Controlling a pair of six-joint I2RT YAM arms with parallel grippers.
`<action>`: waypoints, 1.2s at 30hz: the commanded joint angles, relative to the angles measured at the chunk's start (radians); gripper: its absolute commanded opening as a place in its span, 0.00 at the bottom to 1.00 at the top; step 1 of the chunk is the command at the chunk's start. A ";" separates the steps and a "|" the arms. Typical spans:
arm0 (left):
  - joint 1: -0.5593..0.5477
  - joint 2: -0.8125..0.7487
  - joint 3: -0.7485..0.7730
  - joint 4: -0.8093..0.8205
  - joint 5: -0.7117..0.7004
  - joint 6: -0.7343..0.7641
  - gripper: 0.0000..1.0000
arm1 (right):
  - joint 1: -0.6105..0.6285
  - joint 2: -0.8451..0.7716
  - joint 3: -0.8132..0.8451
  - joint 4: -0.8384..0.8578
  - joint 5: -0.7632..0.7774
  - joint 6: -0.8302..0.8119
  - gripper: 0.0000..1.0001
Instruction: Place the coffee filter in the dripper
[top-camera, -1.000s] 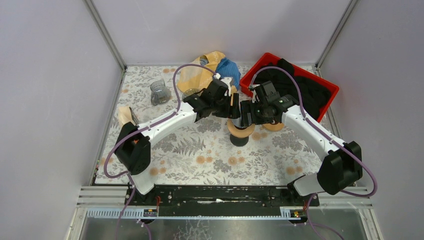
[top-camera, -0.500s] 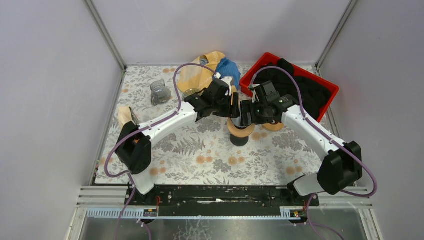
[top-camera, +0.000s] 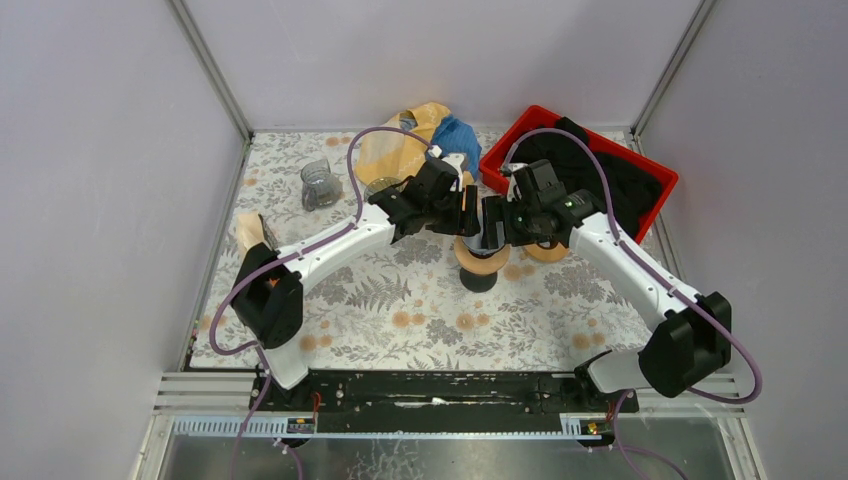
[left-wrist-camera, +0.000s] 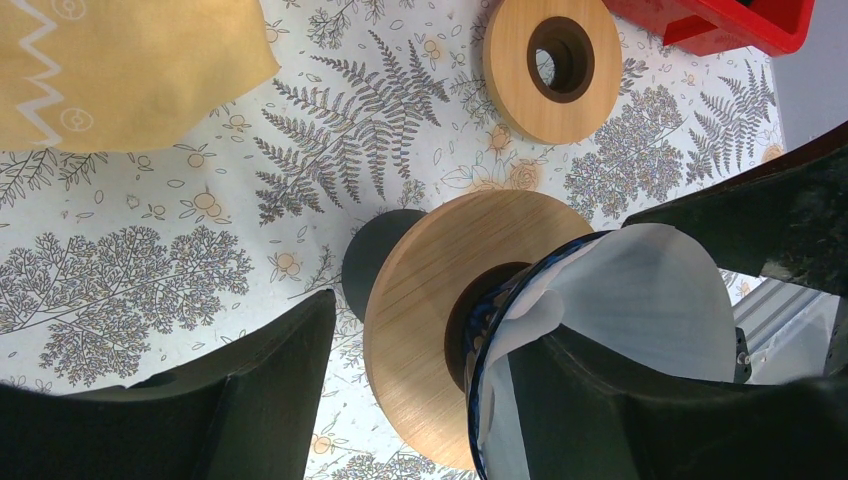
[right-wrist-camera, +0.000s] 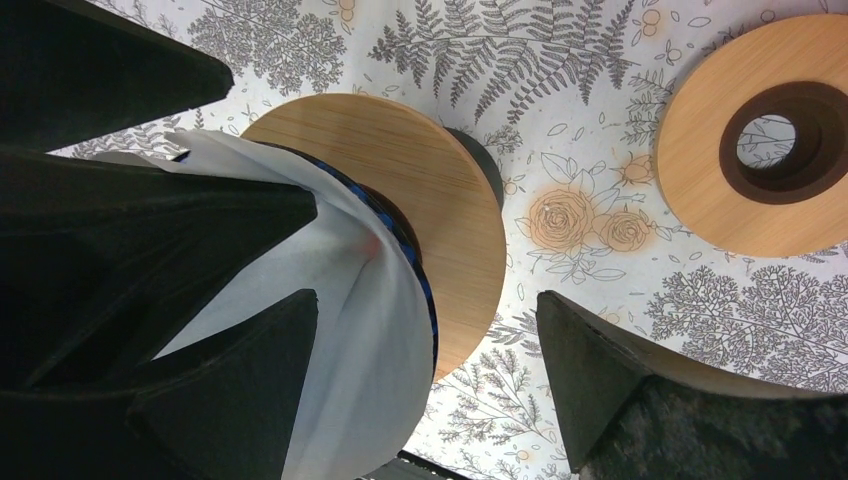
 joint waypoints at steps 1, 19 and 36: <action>-0.005 -0.015 0.008 0.002 -0.002 0.017 0.70 | -0.005 -0.031 0.049 0.029 0.001 0.010 0.88; -0.006 -0.078 -0.003 0.042 0.045 0.008 0.75 | -0.005 -0.085 0.040 0.066 0.037 0.016 0.90; -0.007 -0.144 -0.026 0.001 0.024 0.014 0.75 | -0.006 -0.110 0.044 0.067 0.083 0.012 0.91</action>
